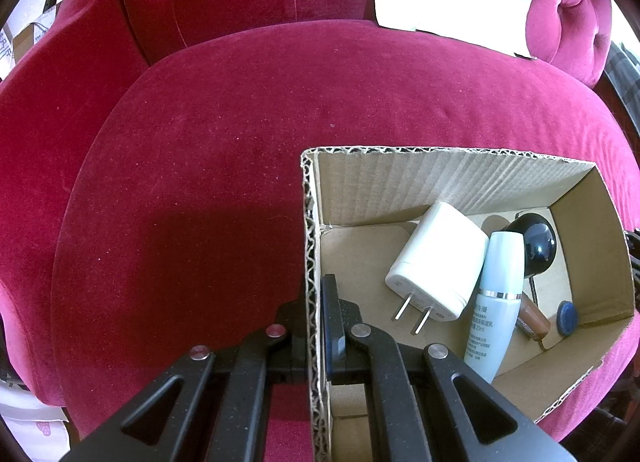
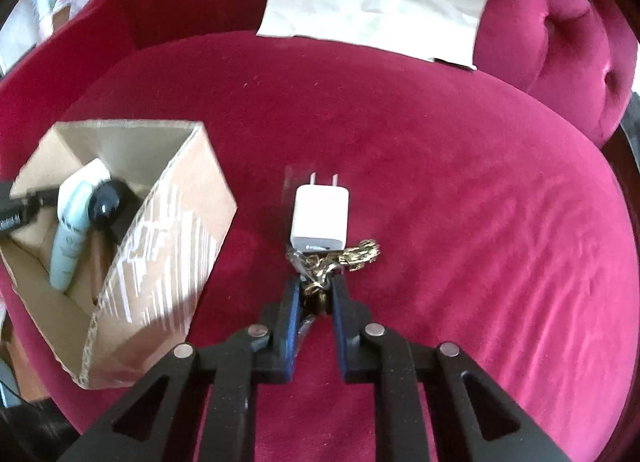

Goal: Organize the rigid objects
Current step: 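Lower the right gripper onto the keychain rings and close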

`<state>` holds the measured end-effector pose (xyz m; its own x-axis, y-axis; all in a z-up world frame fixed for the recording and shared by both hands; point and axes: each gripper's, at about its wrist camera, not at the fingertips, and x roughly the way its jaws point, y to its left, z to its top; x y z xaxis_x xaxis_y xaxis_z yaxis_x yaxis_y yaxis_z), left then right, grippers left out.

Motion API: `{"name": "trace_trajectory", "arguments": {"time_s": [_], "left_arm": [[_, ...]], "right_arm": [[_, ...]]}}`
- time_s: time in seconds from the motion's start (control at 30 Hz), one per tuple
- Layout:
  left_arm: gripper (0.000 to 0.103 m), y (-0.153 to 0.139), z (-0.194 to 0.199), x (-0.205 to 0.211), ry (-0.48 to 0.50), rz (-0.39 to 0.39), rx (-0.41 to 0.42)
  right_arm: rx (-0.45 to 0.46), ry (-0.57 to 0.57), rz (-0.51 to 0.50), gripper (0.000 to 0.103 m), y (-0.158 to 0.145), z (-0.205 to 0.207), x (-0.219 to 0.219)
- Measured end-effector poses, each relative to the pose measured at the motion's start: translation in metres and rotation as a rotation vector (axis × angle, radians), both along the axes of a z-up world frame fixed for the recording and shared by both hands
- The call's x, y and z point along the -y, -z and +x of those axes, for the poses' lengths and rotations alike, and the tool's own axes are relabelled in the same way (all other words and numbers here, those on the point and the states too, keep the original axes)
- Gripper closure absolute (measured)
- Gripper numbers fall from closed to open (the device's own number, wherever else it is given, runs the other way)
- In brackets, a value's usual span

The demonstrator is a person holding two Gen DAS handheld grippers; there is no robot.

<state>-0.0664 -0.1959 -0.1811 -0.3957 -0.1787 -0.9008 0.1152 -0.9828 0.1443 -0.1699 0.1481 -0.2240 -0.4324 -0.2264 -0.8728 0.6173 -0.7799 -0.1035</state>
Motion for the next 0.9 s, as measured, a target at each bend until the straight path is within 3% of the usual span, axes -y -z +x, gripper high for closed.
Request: {"name": "trace_trajectory", "arguments": {"time_s": [0.9], "left_arm": [[0.100, 0.002, -0.008, -0.007, -0.006, -0.008, -0.001]], "right_arm": [[0.026, 0.018, 0.004, 0.089, -0.042, 0.024, -0.018]]}}
